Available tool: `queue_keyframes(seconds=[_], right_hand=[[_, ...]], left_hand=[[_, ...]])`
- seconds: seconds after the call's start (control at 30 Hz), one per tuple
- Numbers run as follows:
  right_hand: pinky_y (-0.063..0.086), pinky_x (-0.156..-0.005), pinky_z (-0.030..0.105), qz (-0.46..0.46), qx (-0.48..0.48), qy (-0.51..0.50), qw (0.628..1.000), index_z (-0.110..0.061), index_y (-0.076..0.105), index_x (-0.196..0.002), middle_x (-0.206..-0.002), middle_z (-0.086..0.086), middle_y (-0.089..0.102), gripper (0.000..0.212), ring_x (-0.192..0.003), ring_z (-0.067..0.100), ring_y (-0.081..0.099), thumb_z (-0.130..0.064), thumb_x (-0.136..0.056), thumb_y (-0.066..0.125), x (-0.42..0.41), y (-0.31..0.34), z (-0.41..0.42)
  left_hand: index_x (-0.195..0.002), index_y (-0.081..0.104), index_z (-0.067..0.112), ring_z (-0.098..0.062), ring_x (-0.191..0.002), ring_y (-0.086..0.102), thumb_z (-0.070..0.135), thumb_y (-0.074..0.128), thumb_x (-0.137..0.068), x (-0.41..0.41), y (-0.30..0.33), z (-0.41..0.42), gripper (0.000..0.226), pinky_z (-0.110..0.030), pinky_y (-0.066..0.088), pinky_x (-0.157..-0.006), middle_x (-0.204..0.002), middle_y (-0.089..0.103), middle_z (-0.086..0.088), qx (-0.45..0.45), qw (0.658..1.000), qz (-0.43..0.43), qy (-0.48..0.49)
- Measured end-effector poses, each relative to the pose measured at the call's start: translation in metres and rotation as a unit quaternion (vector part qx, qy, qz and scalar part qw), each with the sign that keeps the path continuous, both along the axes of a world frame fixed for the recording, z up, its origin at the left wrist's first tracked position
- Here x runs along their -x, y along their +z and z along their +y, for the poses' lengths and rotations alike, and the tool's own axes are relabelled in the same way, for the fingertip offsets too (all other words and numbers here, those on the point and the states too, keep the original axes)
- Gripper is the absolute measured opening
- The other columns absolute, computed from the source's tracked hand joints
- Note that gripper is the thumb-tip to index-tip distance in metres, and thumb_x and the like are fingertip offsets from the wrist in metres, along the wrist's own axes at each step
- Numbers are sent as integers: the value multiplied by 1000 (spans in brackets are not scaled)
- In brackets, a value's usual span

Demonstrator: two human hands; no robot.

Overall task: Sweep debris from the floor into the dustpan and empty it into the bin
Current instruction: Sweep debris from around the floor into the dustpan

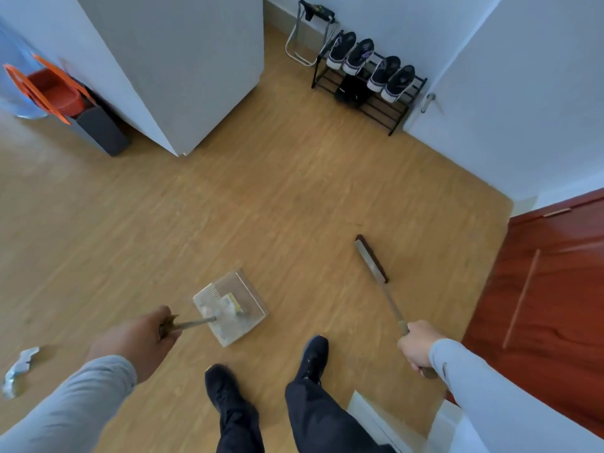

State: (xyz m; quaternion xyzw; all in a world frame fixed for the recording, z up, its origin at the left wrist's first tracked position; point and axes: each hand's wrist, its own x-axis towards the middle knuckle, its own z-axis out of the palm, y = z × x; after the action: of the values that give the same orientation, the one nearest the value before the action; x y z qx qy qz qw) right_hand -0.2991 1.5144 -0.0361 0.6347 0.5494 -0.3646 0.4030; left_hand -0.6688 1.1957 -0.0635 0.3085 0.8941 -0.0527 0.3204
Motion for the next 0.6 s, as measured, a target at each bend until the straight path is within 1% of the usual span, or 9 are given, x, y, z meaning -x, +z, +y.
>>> queue_keyframes(seconds=[0.1,0.2,0.27,0.3,0.33,0.4,0.43,0.5,0.6], right_hand=[[54,-50,28,2,8,34,999,-13,53,-118,-82,5,64,36,-62,25,64,-11,-84,41,20,-15,-71],[56,-80,33,22,40,61,997,-28,28,-154,-130,-1,57,65,-97,23,62,-19,-91,41,26,-12,-139],[51,-92,33,37,71,91,993,-35,14,-159,-145,-5,49,72,-106,20,58,-25,-93,42,29,4,-165],[51,-88,30,42,88,104,990,-38,14,-159,-141,-5,50,74,-99,19,57,-27,-93,44,30,15,-169],[52,-77,27,45,107,108,987,-40,16,-159,-130,-3,56,74,-87,17,58,-26,-92,46,31,26,-167],[45,-49,24,71,131,69,986,-38,23,-158,-91,1,62,77,-56,15,55,-19,-88,51,28,52,-150],[40,-41,23,87,139,37,986,-35,26,-157,-74,2,59,78,-45,15,50,-14,-88,54,24,66,-140],[35,-37,23,106,139,-8,985,-31,30,-157,-60,5,54,79,-38,15,45,-8,-87,59,17,95,-125],[34,-35,22,111,99,-27,989,-31,33,-155,-56,8,52,77,-35,18,43,-5,-88,60,14,115,-122]], left_hand=[[-92,49,36,-11,-61,62,57,50,-92,7,-2,-16,21,-29,55,-56,-70,62,14,11,1000,7,4],[-93,49,39,-9,-59,61,58,49,-92,12,-1,-21,19,-25,50,-50,-69,62,15,6,1000,19,-5],[-93,49,39,-10,-61,62,57,48,-92,10,-1,-16,18,-25,51,-51,-71,61,16,2,1000,15,-13],[-92,48,38,-11,-62,62,57,47,-92,9,0,-13,19,-26,51,-52,-72,61,16,-1,1000,13,-13],[-92,48,37,-12,-62,61,57,47,-92,9,0,-11,20,-26,50,-52,-73,61,16,-4,1000,13,-11],[-93,48,37,-12,-63,61,58,46,-92,12,3,-13,21,-25,51,-53,-73,61,16,-10,1000,14,-10],[-94,48,37,-11,-63,61,58,46,-92,13,5,-18,21,-25,51,-53,-73,61,16,-10,1000,13,-11],[-93,47,38,-8,-62,60,56,46,-93,16,9,-32,18,-25,47,-49,-72,61,16,-6,1000,3,-14],[-90,47,38,-9,-63,61,52,47,-94,24,18,-62,15,-25,46,-50,-74,62,16,-16,1000,-15,13]])
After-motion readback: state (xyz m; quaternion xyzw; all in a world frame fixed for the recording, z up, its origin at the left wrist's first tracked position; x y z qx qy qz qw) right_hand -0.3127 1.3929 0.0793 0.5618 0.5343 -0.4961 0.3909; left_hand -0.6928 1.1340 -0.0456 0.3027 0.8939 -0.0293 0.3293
